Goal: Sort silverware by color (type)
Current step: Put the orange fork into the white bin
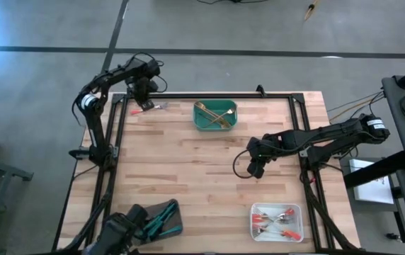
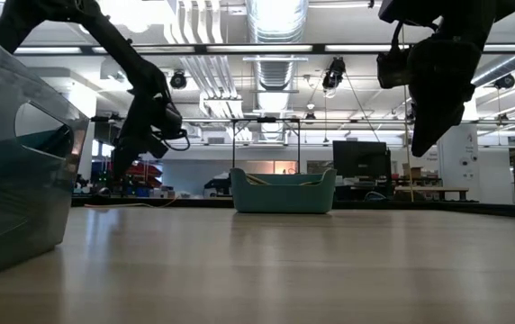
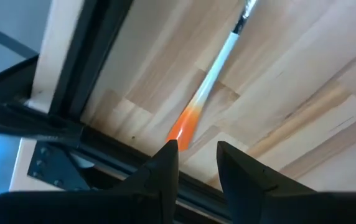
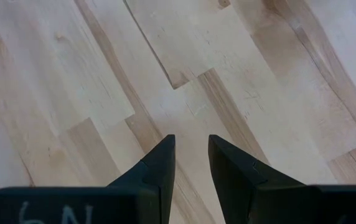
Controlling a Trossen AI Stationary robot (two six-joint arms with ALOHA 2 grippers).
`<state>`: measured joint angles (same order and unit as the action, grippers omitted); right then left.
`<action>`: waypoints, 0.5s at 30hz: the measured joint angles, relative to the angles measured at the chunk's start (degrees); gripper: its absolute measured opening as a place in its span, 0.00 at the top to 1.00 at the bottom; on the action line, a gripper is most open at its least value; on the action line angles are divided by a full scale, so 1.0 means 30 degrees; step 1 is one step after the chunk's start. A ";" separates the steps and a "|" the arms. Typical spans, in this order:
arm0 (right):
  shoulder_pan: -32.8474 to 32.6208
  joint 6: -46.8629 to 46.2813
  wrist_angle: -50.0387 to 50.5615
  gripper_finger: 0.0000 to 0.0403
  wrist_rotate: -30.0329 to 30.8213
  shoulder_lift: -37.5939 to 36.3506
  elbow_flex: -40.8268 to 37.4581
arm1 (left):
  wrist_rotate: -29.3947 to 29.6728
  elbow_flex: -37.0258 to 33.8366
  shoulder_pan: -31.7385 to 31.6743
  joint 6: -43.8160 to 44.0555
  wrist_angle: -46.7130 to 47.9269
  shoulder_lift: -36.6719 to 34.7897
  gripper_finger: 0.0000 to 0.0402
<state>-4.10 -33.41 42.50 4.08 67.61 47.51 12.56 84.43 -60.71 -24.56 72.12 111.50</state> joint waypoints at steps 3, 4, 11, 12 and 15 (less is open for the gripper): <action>0.0000 0.0000 0.0000 0.78 0.0002 0.0000 0.0000 | -0.0007 -0.0249 0.0000 -0.0842 -0.0186 0.0232 0.77; 0.0000 0.0000 0.0000 0.78 0.0000 0.0000 -0.0007 | -0.0007 -0.0351 0.0000 -0.1005 -0.0193 0.0350 0.77; 0.0000 0.0000 0.0000 0.78 0.0007 0.0000 -0.0007 | 0.0008 -0.0606 -0.0003 -0.0822 -0.0131 0.1704 0.78; 0.0000 0.0000 0.0000 0.78 0.0007 0.0000 -0.0007 | 0.0008 -0.0600 -0.0031 -0.0783 -0.0023 0.1787 0.79; 0.0000 0.0000 0.0000 0.78 0.0004 0.0000 -0.0015 | 0.0065 -0.0542 -0.0231 -0.0595 -0.0118 0.1750 0.81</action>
<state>-4.10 -33.41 42.50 4.09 67.61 47.46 12.75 82.81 -61.40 -26.35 71.77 116.75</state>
